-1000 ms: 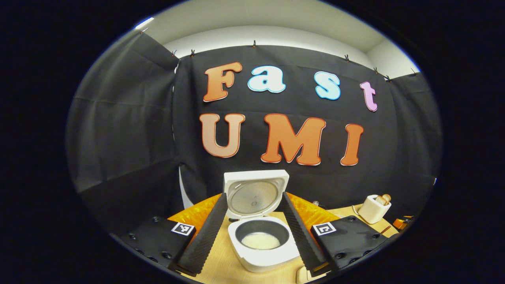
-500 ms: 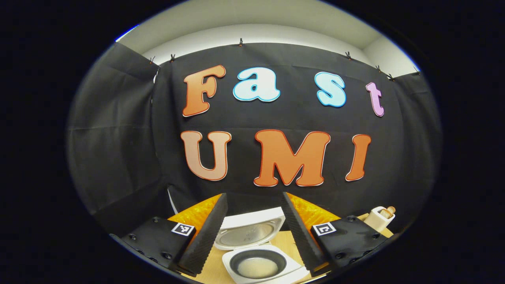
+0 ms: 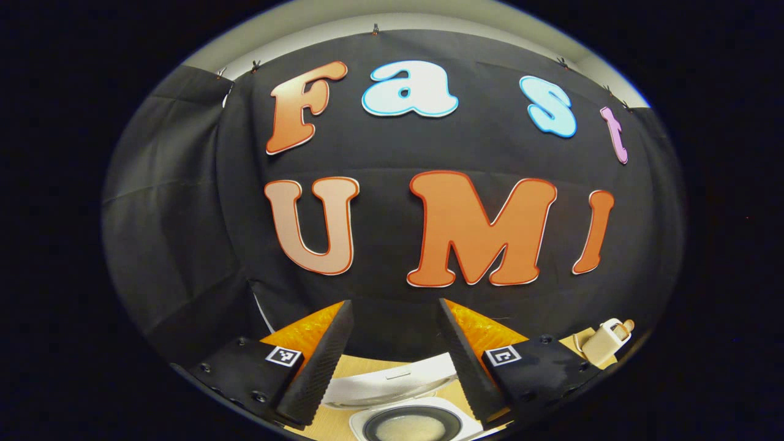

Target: Close the left gripper, press the button to open the rice cooker; take a wooden spoon from the chopstick holder with the right hand, scoop a spoonful of rice and pour it into the rice cooker, then put the wooden spoon back into the chopstick holder.

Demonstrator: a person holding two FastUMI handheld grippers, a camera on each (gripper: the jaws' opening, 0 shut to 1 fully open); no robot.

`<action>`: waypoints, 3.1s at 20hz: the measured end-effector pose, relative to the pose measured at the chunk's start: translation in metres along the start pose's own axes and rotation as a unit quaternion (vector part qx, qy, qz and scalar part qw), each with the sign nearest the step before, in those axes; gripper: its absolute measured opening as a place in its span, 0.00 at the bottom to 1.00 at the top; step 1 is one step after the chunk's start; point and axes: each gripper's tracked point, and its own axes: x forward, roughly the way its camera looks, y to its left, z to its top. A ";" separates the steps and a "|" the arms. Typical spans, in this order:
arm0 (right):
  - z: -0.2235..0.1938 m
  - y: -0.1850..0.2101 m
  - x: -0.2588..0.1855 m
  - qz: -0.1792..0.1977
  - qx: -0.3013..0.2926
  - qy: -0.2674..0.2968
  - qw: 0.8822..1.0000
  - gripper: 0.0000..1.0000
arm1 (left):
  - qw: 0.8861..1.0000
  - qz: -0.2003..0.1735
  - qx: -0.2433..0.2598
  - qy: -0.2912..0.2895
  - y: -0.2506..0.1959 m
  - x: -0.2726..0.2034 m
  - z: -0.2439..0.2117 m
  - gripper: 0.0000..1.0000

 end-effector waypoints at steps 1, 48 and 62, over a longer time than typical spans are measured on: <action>-0.001 0.000 0.000 0.000 0.002 0.004 1.000 0.95 | 1.000 -0.006 -0.007 0.015 -0.004 0.012 -0.012 0.94; -0.016 0.030 -0.022 0.109 -0.045 0.056 0.991 0.95 | 0.986 0.013 -0.021 0.167 -0.052 -0.106 -0.314 0.94; -0.049 0.030 -0.007 0.116 -0.038 0.099 0.987 0.95 | 0.984 0.033 -0.006 0.174 -0.052 -0.105 -0.345 0.95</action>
